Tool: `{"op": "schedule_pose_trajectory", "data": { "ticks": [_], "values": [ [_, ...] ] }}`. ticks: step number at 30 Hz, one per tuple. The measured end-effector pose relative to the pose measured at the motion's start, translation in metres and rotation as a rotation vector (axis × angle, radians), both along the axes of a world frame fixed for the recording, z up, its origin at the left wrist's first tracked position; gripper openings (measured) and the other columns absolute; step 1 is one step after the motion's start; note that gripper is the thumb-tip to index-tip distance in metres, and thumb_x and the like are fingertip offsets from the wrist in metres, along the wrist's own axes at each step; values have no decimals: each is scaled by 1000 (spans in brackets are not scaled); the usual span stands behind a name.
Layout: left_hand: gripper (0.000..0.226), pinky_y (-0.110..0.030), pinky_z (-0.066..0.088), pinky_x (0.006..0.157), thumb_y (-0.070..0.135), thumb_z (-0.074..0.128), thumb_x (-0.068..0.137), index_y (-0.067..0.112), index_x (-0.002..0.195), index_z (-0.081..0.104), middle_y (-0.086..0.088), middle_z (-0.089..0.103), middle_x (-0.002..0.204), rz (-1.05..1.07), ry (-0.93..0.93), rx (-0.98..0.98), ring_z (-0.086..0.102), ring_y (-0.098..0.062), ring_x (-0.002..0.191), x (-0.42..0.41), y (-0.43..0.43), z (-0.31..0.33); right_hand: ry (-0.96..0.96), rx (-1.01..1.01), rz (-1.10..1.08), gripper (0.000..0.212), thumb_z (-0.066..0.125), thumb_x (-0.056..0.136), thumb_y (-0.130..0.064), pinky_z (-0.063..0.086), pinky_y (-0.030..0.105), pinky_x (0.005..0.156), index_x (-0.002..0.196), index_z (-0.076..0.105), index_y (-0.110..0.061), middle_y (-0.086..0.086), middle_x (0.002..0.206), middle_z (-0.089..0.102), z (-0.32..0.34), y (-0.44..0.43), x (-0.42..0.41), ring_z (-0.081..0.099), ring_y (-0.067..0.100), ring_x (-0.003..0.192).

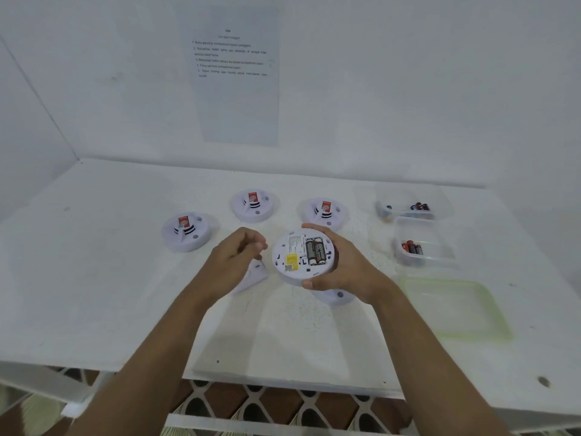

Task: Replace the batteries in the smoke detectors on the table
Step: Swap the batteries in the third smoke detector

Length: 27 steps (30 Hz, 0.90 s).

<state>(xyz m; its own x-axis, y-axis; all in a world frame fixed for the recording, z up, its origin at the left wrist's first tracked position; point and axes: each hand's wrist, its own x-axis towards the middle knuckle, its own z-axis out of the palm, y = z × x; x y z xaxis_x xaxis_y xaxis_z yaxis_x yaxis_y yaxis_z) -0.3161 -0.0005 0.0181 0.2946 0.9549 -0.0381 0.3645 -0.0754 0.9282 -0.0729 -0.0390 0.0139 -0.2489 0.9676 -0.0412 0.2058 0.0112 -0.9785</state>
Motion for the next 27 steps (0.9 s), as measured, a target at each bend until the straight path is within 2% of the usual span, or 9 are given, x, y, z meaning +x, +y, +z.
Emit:
{"op": "schedule_pose_trajectory", "data": {
  "ticks": [4, 8, 11, 16, 19, 23, 25, 27],
  "values": [
    [19, -27, 44, 67, 27, 54, 100, 9, 102, 60, 8, 70, 81, -83, -86, -78, 58, -4, 64, 20, -4, 16, -4, -31, 33, 109, 91, 57, -15, 54, 34, 99, 151, 37, -24, -6, 135, 63, 1, -2, 4, 61, 13, 125],
    [20, -30, 47, 68, 23, 62, 95, 9, 109, 58, -8, 73, 91, -64, -229, -181, 59, -15, 74, 27, -1, 11, 64, -26, 0, 116, 89, 57, -19, 53, 38, 102, 156, 29, -30, -5, 140, 59, 2, -5, 8, 59, 17, 127],
    [28, -30, 47, 67, 20, 62, 95, 10, 119, 53, -12, 69, 91, 66, -374, -260, 57, -17, 70, 34, -2, 5, 55, 2, -92, 99, 87, 68, -27, 56, 38, 97, 153, 35, -30, -6, 141, 57, -1, -6, 7, 59, 16, 125],
    [34, -26, 54, 66, 18, 67, 91, 11, 118, 49, -19, 65, 112, 277, -512, -268, 66, -17, 73, 50, -6, 0, 168, -18, -326, 43, 68, 95, -20, 55, 26, 79, 136, 55, -21, 4, 125, 67, -7, -5, -5, 72, 16, 95],
    [41, -32, 59, 74, 14, 72, 87, 10, 118, 46, -17, 63, 113, 288, -557, -264, 72, -25, 82, 59, -15, -1, 213, -7, -432, 36, 67, 96, -28, 57, 26, 79, 131, 61, -20, 0, 118, 71, -6, -3, -12, 73, 16, 97],
    [51, -42, 60, 78, 10, 79, 80, 9, 117, 44, -18, 63, 108, 187, -513, -280, 74, -31, 81, 59, -23, 0, 180, -2, -455, 25, 57, 102, -22, 60, 34, 85, 124, 68, -21, -1, 114, 75, -3, 0, -13, 73, 19, 101],
    [43, -41, 60, 75, 15, 77, 83, 8, 112, 47, -19, 63, 105, 163, -455, -274, 72, -29, 76, 56, -20, 0, 179, -35, -428, 27, 54, 103, -18, 58, 37, 86, 125, 68, -23, 0, 114, 75, 0, 1, -8, 72, 22, 104],
    [26, -38, 58, 72, 21, 70, 89, 6, 103, 52, -22, 63, 105, 154, -421, -236, 70, -26, 77, 51, -14, 0, 178, -89, -405, 29, 57, 100, -16, 55, 33, 81, 127, 63, -25, 2, 114, 74, 4, 3, -1, 70, 23, 103]
  ]
}}
